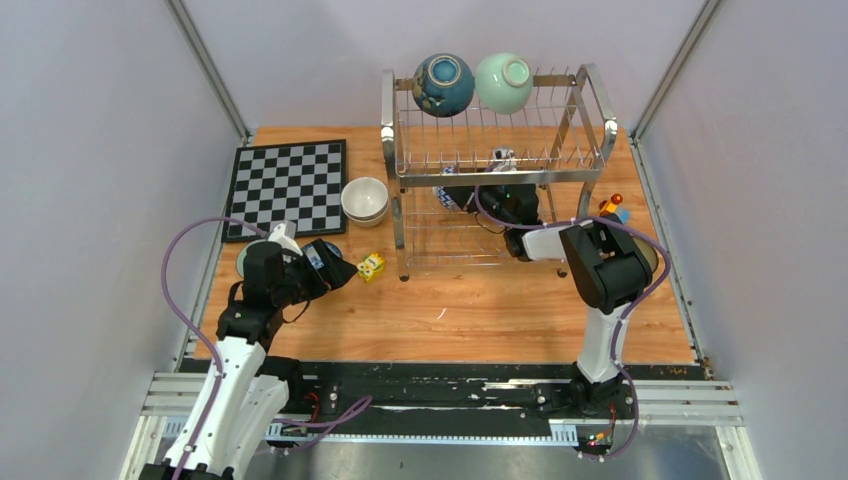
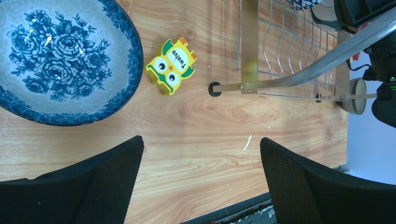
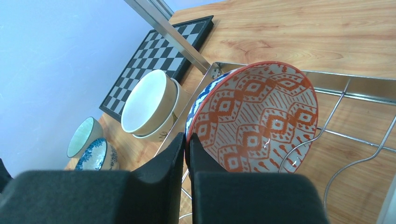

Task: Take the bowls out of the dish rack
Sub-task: Pick up the bowl from the dish rack.

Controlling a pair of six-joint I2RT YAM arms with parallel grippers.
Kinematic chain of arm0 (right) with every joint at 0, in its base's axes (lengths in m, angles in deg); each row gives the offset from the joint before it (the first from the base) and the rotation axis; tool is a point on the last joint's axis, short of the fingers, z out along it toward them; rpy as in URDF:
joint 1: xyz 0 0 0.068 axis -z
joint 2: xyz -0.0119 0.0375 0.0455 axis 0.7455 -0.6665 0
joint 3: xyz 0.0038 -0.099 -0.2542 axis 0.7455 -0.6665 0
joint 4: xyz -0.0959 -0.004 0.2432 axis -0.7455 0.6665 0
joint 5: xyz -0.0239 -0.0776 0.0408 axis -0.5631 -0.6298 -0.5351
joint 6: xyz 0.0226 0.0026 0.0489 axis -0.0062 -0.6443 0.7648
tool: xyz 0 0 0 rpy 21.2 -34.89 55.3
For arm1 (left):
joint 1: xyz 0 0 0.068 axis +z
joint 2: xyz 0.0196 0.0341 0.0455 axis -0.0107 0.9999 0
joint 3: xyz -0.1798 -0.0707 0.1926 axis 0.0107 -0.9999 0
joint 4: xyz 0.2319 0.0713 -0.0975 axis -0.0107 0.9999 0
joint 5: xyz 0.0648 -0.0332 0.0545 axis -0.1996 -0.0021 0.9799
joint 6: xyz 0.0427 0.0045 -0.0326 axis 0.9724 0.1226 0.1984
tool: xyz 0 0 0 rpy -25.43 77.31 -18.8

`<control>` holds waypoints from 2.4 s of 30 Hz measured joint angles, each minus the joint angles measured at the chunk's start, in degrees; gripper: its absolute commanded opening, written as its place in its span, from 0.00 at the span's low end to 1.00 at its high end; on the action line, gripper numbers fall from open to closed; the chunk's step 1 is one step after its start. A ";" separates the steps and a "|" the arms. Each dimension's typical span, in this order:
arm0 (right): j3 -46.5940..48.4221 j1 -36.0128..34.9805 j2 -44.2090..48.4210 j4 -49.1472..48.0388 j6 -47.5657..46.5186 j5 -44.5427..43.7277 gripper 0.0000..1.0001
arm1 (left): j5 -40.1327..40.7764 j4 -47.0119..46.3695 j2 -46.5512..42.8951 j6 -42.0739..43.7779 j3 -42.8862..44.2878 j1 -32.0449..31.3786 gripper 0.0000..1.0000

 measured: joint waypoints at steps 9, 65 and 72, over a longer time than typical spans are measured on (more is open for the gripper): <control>0.09 0.28 -0.37 -2.01 5.03 1.36 0.00 | 0.00 -0.35 0.28 -0.02 0.00 0.00 0.96; -12.74 -0.20 6.19 -17.84 24.15 12.50 0.00 | -0.04 1.38 -5.11 -1.49 0.00 0.00 0.95; -18.23 -0.70 10.93 -17.79 24.20 15.06 0.00 | -0.20 2.08 -5.55 -1.95 0.00 0.00 0.95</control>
